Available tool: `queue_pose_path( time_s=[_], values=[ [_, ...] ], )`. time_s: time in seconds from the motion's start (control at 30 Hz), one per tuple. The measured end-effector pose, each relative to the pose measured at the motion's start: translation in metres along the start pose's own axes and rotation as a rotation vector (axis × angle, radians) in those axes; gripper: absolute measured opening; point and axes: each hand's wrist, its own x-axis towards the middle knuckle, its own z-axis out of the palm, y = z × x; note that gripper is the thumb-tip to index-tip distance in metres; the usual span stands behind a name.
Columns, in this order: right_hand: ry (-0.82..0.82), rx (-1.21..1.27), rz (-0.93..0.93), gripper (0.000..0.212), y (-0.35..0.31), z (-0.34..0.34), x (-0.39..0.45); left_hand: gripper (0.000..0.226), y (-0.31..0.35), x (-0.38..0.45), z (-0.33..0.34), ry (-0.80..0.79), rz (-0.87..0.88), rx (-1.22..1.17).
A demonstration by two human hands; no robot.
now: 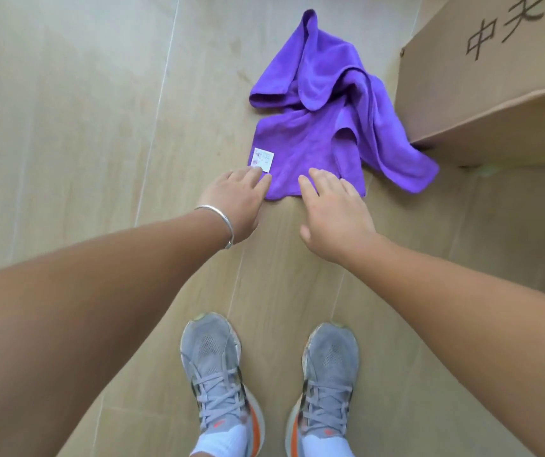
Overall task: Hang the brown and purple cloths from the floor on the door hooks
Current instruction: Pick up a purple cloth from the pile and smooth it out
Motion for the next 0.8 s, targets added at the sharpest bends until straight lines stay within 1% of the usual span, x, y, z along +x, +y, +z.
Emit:
queue_pose_path(
  time_s=[0.07,0.13,0.2,0.3,0.37,0.43,0.53,0.7,0.8],
  values=[
    [-0.005,-0.008,-0.019,0.078,0.0,0.013,0.016,0.073,-0.003,0.014,0.012,-0.018,0.012,0.013],
    [-0.02,-0.052,-0.025,0.078,0.0,0.025,0.03,0.076,-0.006,0.024,0.021,0.005,0.015,0.059],
    [-0.013,-0.116,-0.009,0.073,0.0,0.032,0.041,0.065,-0.008,0.031,0.025,0.08,0.013,0.082],
    [0.102,-0.189,0.015,0.05,0.003,0.034,0.052,0.038,-0.012,0.041,0.025,0.177,-0.009,0.061],
    [0.141,-0.184,0.034,0.037,0.008,0.028,0.056,0.036,-0.016,0.044,0.02,0.173,-0.033,0.03],
    [0.121,-0.153,0.044,0.029,0.015,0.017,0.057,0.037,-0.018,0.04,0.014,0.125,-0.035,0.018],
    [0.066,-0.172,0.03,0.025,0.022,-0.006,0.045,0.028,-0.016,0.022,-0.007,0.07,-0.016,0.025],
    [-0.031,-0.251,0.066,0.025,0.021,-0.067,0.005,0.024,-0.015,-0.031,-0.069,0.143,-0.023,-0.031],
    [-0.035,-0.327,0.021,0.023,0.019,-0.117,-0.019,0.029,-0.026,-0.068,-0.12,0.194,-0.078,-0.136]
  ],
)
